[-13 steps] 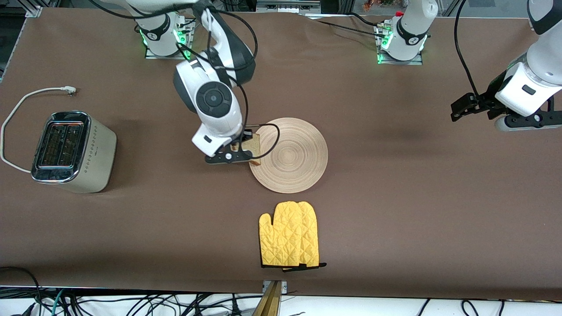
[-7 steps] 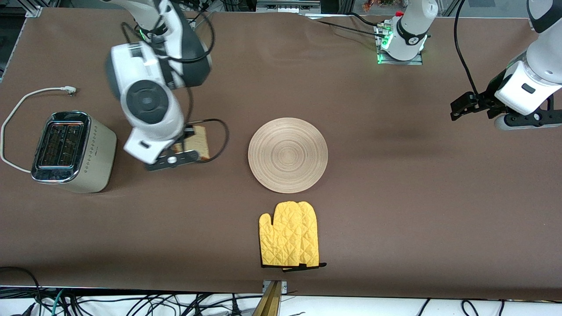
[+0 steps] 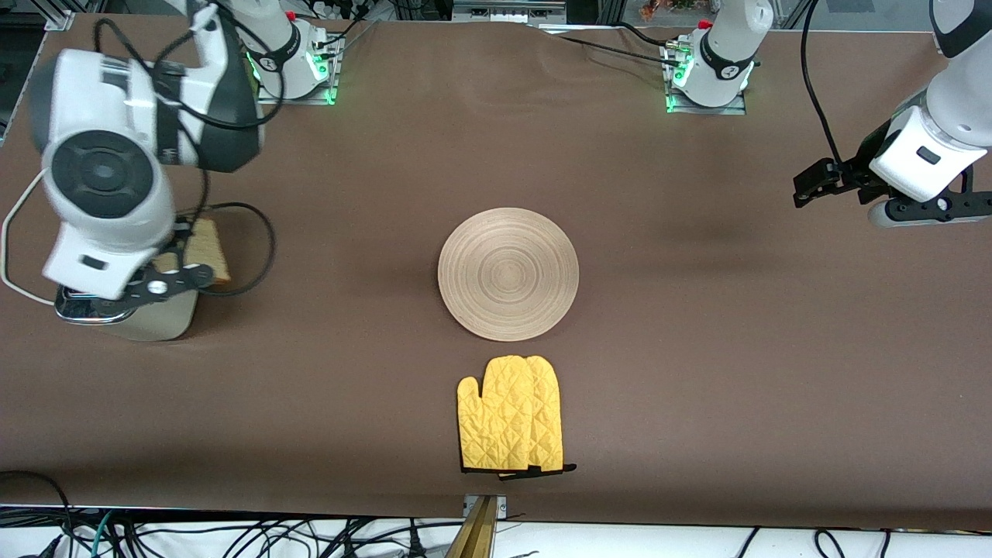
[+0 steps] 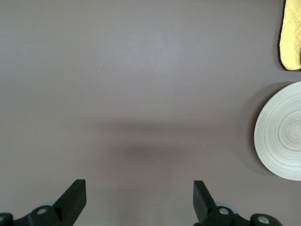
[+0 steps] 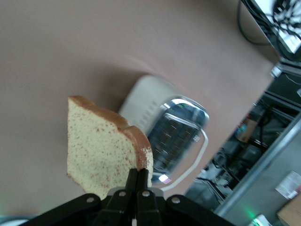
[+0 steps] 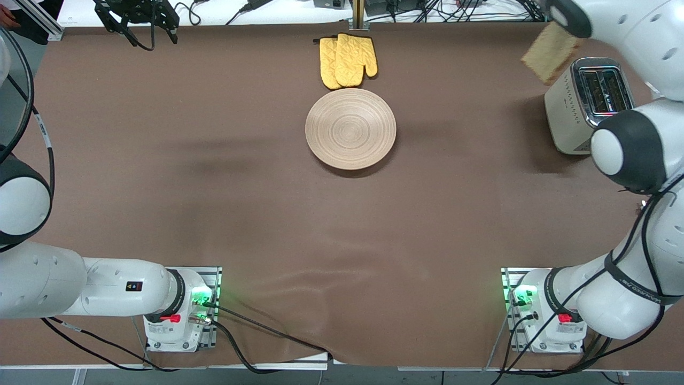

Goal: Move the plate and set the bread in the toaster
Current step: 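Lift the bread and carry it to the toaster with the right gripper, then lower the bread into the toaster slot with the right gripper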

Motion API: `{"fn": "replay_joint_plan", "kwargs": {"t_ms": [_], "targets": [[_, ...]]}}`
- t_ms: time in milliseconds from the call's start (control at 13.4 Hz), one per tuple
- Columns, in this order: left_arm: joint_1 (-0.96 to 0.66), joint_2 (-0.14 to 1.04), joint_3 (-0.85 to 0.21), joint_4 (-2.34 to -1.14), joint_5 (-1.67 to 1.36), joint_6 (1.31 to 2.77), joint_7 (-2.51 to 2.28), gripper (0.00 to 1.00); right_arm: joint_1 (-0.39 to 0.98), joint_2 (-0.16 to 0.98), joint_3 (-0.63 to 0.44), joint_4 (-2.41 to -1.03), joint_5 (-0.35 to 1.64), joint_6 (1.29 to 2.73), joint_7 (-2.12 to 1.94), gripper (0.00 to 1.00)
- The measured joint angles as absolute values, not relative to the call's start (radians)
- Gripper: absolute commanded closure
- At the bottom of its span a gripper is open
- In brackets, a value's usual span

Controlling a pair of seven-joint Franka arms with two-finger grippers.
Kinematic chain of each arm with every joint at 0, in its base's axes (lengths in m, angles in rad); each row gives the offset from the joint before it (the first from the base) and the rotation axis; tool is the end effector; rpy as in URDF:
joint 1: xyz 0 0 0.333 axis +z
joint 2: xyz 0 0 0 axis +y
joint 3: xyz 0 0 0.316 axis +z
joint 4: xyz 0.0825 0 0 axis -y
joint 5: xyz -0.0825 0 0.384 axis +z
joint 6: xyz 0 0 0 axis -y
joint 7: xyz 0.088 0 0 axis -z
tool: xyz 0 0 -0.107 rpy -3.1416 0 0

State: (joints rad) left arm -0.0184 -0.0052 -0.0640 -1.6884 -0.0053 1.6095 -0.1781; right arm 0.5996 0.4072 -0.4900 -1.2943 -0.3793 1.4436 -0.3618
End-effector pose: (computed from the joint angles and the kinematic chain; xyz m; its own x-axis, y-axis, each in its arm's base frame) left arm 0.5496 -0.0460 0.5751 0.9927 0.0960 -0.0734 0.0957 -0.9954 -0.0082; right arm 0.6373 0.0870 0.5374 0.8622 0.3475 -0.3686 0.4900 -0.7565 0.4331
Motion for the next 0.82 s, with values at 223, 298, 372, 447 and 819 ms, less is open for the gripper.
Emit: {"fn": "replay_joint_plan", "kwargs": {"t_ms": [223,298,372,447,819], "targets": [[-0.018,-0.006,-0.064,-1.686,-0.005,1.610,-0.178,0.00,0.510,0.332,-0.493,-1.397,-0.469,1.471,-0.400,1.00],[-0.018,-0.006,-0.064,-1.685,-0.005,1.610,-0.178,0.00,0.484,0.309,-0.493,-1.438,-0.482,1.497,-0.400,1.00],[-0.018,-0.006,-0.064,-1.685,-0.005,1.610,-0.178,0.00,0.462,0.291,-0.493,-1.473,-0.489,1.521,-0.399,1.00],[-0.019,-0.006,-0.064,-1.684,-0.005,1.610,-0.178,0.00,0.442,0.283,-0.493,-1.498,-0.491,1.543,-0.397,1.00],[-0.021,-0.006,-0.065,-1.684,-0.005,1.610,-0.178,0.00,0.413,0.296,-0.490,-1.550,-0.496,1.598,-0.344,1.00]]}}
